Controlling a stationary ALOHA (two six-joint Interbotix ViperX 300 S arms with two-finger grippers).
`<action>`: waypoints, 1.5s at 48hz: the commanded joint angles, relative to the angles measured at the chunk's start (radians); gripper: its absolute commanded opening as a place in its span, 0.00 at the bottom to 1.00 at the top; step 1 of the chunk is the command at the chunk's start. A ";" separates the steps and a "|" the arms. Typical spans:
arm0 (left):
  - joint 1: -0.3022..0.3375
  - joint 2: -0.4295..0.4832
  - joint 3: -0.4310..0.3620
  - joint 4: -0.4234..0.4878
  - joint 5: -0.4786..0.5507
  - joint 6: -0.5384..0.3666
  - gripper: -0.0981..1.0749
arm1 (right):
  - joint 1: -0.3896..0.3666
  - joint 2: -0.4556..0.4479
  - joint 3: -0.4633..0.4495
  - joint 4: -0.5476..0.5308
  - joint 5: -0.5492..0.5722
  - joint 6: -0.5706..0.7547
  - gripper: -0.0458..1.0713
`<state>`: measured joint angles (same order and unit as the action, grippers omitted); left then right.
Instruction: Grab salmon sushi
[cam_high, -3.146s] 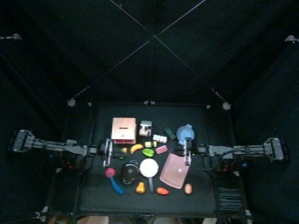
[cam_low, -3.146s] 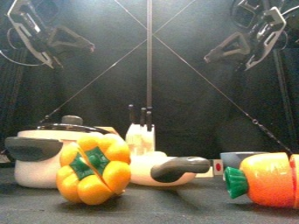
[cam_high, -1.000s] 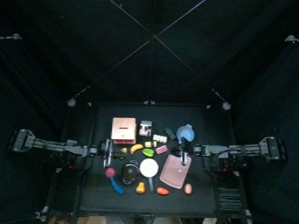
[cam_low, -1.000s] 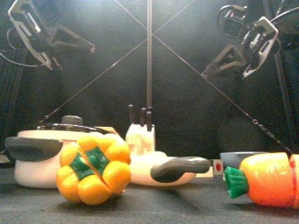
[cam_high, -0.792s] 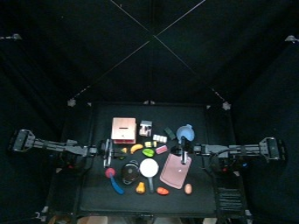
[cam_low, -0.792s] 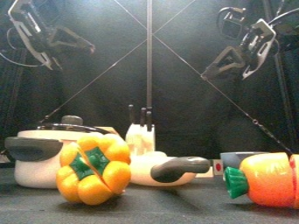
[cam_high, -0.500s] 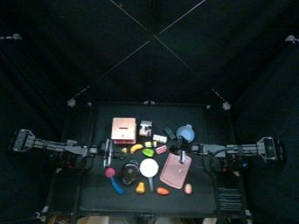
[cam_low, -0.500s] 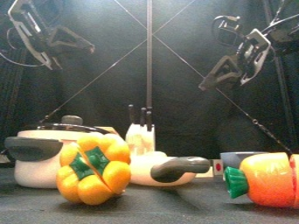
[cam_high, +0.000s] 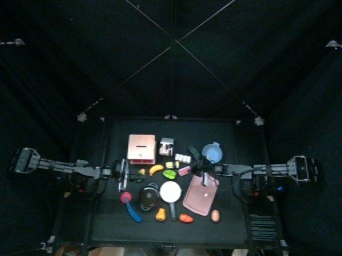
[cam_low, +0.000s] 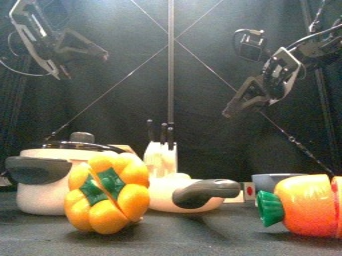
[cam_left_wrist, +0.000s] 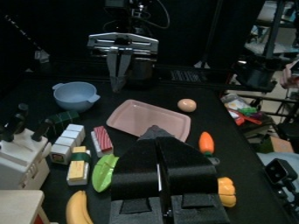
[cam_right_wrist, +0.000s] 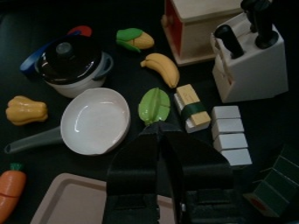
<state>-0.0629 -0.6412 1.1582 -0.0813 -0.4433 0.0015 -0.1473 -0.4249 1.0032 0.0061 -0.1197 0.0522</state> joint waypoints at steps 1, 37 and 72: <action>0.003 0.002 -0.014 0.000 -0.011 0.000 0.05 | -0.009 -0.005 -0.025 -0.002 0.000 -0.002 0.19; 0.005 0.003 -0.014 0.000 -0.011 -0.003 0.05 | -0.023 0.158 -0.086 -0.041 0.143 -0.002 0.86; 0.009 0.003 -0.008 -0.002 -0.011 0.000 0.05 | -0.041 0.387 -0.278 -0.235 0.365 -0.021 0.91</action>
<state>-0.0552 -0.6412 1.1658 -0.0813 -0.4433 0.0000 -0.1887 -0.0476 0.7609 -0.2132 0.2347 0.0322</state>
